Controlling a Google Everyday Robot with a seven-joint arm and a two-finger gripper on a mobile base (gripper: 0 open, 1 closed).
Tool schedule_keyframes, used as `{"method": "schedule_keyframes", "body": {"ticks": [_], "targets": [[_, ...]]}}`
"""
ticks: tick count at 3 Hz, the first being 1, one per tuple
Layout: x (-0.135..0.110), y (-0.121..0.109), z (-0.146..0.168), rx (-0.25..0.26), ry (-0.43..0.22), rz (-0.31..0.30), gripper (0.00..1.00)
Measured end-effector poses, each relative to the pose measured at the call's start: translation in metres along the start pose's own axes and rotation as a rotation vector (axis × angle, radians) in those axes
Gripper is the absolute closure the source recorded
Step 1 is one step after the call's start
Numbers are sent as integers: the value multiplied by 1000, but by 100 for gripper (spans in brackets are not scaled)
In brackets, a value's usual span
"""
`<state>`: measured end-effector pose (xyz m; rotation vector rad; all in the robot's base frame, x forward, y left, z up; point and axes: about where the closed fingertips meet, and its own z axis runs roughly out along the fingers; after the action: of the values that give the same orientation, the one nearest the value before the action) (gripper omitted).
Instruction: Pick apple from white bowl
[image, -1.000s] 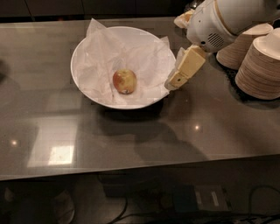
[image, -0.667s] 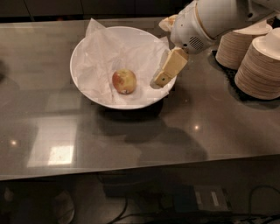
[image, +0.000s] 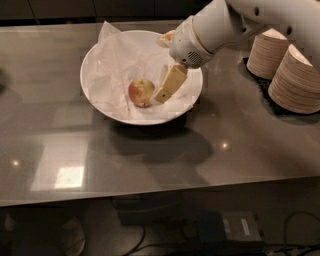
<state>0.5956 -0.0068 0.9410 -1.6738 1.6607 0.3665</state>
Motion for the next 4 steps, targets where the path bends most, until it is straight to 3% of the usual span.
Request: {"method": "schedule_keyframes", "body": {"ticks": [1,4], "targets": [[1,0,20,-25,2,-15,14],[21,-6,27,-6,23,-1,21]]}}
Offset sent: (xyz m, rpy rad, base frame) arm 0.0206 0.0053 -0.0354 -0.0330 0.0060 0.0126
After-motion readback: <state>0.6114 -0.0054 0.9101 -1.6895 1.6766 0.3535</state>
